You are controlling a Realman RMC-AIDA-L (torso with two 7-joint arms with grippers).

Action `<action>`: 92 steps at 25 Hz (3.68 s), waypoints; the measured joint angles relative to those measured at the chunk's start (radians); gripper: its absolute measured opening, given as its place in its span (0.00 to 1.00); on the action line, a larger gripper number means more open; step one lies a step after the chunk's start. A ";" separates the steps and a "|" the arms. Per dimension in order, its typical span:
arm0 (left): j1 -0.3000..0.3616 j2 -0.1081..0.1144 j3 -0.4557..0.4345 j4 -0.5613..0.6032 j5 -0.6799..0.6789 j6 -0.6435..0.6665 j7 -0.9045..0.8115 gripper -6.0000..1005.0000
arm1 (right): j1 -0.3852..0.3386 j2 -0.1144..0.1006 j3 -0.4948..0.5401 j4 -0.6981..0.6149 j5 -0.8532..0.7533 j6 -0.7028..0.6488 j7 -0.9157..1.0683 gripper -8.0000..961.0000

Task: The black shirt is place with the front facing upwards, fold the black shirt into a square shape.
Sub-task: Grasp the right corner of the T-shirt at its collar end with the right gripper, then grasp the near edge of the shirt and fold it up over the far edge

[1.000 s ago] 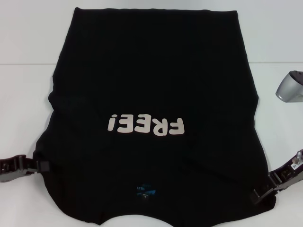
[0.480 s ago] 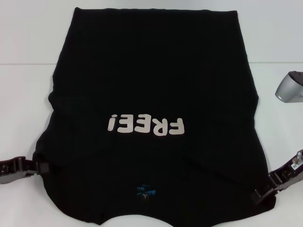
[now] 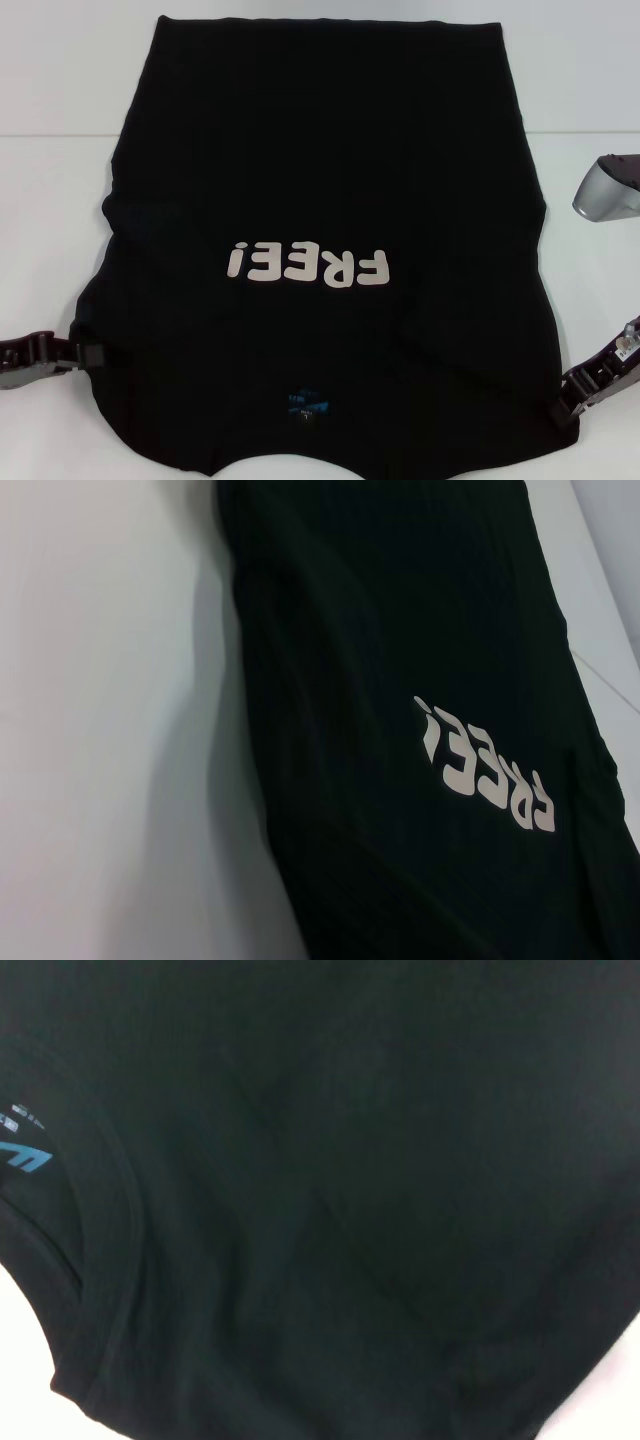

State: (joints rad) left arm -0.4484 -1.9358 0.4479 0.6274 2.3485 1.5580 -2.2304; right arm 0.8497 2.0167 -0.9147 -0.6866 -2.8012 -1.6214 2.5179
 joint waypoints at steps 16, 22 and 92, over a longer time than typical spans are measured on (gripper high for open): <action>-0.008 0.002 -0.002 0.000 -0.002 0.003 -0.005 0.02 | 0.010 -0.013 0.001 0.006 0.003 -0.013 -0.007 0.04; -0.007 0.008 -0.021 0.000 -0.002 0.031 -0.008 0.02 | 0.015 -0.036 0.019 -0.005 0.021 -0.065 -0.024 0.03; -0.150 -0.075 -0.323 -0.191 -0.324 -0.345 0.180 0.02 | -0.194 0.005 0.529 0.208 0.766 0.588 -0.553 0.03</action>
State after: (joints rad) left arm -0.5985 -2.0111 0.1247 0.4359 2.0240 1.2127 -2.0504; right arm 0.6557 2.0214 -0.3861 -0.4788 -2.0354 -1.0338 1.9646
